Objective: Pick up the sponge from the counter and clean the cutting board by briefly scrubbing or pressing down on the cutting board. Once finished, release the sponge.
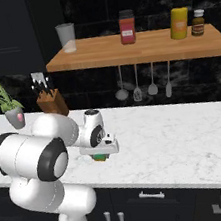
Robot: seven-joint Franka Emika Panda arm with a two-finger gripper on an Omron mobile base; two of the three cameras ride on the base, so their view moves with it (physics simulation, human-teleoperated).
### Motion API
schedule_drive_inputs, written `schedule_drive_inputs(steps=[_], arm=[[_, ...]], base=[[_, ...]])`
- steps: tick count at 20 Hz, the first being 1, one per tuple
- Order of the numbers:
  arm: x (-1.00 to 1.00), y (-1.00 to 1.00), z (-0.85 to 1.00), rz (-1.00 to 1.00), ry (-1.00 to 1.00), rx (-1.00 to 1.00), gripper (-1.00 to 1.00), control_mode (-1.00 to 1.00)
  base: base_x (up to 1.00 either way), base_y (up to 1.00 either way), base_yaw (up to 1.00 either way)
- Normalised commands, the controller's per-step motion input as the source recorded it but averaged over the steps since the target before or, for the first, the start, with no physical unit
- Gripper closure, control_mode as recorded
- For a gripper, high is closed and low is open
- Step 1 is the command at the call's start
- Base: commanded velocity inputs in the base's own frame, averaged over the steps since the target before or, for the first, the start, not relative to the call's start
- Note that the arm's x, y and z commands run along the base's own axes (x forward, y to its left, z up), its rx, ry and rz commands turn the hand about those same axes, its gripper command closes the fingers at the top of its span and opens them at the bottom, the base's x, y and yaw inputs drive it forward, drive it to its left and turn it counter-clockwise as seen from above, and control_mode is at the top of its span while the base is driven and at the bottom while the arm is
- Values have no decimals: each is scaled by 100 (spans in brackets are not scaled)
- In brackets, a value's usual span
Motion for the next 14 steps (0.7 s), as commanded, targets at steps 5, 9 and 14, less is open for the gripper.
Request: schedule_drive_inputs(steps=[5, 9, 14], arm=[[-9, -3, 36, 0, 0, 0, 100, -100], [-10, -1, 60, 0, 0, 0, 100, -100], [-8, 0, 60, -1, 0, 0, 100, -100]], base=[[0, 0, 0], [0, 0, 0], [0, 0, 0]])
